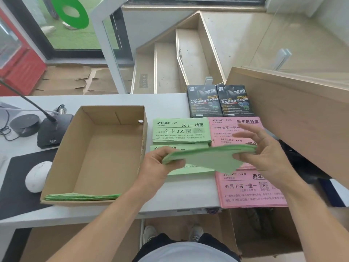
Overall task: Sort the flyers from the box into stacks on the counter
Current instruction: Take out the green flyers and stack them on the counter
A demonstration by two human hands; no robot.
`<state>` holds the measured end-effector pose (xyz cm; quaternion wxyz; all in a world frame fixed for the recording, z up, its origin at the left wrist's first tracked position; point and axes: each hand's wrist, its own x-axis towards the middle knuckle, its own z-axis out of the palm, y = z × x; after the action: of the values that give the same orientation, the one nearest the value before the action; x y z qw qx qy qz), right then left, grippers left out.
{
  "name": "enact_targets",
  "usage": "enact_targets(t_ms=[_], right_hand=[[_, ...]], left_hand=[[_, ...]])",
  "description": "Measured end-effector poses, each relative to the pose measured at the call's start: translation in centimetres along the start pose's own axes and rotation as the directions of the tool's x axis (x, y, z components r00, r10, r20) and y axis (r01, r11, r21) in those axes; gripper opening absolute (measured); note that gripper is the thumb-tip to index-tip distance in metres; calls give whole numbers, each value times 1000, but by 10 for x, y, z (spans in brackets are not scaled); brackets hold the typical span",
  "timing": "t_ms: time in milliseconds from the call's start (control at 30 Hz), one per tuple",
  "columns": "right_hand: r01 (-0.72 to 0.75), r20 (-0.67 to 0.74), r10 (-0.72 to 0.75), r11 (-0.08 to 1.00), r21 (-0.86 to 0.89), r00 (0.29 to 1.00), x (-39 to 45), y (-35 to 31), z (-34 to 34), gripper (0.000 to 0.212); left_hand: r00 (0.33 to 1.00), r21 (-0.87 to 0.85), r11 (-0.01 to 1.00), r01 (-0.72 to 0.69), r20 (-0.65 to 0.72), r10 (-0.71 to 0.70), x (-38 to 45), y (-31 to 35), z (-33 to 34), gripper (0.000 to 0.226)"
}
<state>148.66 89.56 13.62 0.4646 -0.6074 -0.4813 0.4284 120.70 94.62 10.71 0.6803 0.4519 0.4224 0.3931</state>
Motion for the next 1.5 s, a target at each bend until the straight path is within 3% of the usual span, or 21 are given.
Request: enact_targets(t_ms=[100, 233, 300, 367, 433, 467, 533, 567, 667, 733, 767, 833, 900, 933, 1000, 1067, 1167, 1267, 1333, 1400, 1500], right_hand=[[133, -32, -132, 991, 26, 991, -1, 5, 2, 32], [204, -97, -200, 979, 27, 975, -6, 7, 6, 30], [111, -178, -101, 993, 47, 979, -6, 10, 13, 21], [-64, -253, 104, 985, 160, 962, -5, 15, 24, 38], [-241, -158, 333, 874, 423, 930, -8, 15, 35, 48], [-311, -42, 405, 759, 572, 913, -10, 10, 41, 49], [-362, 135, 413, 543, 758, 901, -14, -2, 51, 63], [-358, 163, 375, 540, 762, 913, -15, -9, 58, 62], [-284, 14, 321, 814, 506, 947, -10, -18, 72, 34], [-197, -64, 214, 959, 205, 975, -9, -22, 61, 44], [-131, -5, 131, 991, 35, 991, -11, -26, 51, 48], [18, 245, 80, 928, -373, 966, -17, -39, 37, 50], [239, 407, 117, 652, -720, 906, -24, -48, 43, 47], [340, 449, 107, 505, -793, 887, -26, -49, 53, 47], [462, 520, 112, 329, -824, 847, -30, -47, 73, 51], [492, 530, 139, 237, -838, 836, -28, -43, 83, 59], [463, 482, 167, 141, -875, 860, -19, -39, 81, 61], [489, 495, 122, 81, -869, 860, -15, -26, 85, 59], [523, 530, 68, 96, -847, 845, -16, -11, 94, 53], [509, 530, 72, 197, -838, 845, -18, 3, 103, 42], [395, 452, 121, 326, -859, 884, -18, 12, 89, 43]], left_hand=[[982, 82, 979, -187, 11, 187, -2, -1, -1, 37], [961, 87, 957, -276, 3, 276, -2, 1, -7, 35], [953, 91, 949, -302, -1, 303, -4, 4, -7, 38], [937, 137, 929, -345, -4, 348, -6, 4, -5, 43], [905, 228, 881, -413, -8, 426, -8, -1, -3, 50], [872, 307, 831, -464, -6, 489, -8, -4, -1, 53], [797, 465, 696, -547, 34, 603, -9, -9, 5, 52], [771, 520, 642, -563, 51, 634, -9, -13, 8, 49], [740, 652, 478, -588, 196, 643, -15, -27, 14, 39], [838, 650, 556, -519, 258, 481, -29, -35, 14, 57], [896, 631, 641, -438, 245, 370, -37, -36, 12, 69], [945, 602, 736, -310, 111, 308, -50, -34, 2, 85], [940, 555, 789, -264, -35, 339, -54, -36, -8, 95], [942, 506, 826, -247, -74, 327, -54, -40, -11, 99], [945, 451, 868, -210, -135, 299, -57, -52, -14, 90], [942, 506, 851, -141, -196, 273, -64, -65, -15, 60], [978, 448, 894, 28, -197, 68, -80, -72, -15, 37], [970, 421, 904, 70, -240, 36, -77, -77, -13, 32], [966, 426, 900, 88, -258, 27, -65, -82, -16, 28], [963, 421, 898, 125, -269, -8, -53, -89, -23, 24], [966, 422, 895, 143, -257, -33, -51, -95, -28, 27]])
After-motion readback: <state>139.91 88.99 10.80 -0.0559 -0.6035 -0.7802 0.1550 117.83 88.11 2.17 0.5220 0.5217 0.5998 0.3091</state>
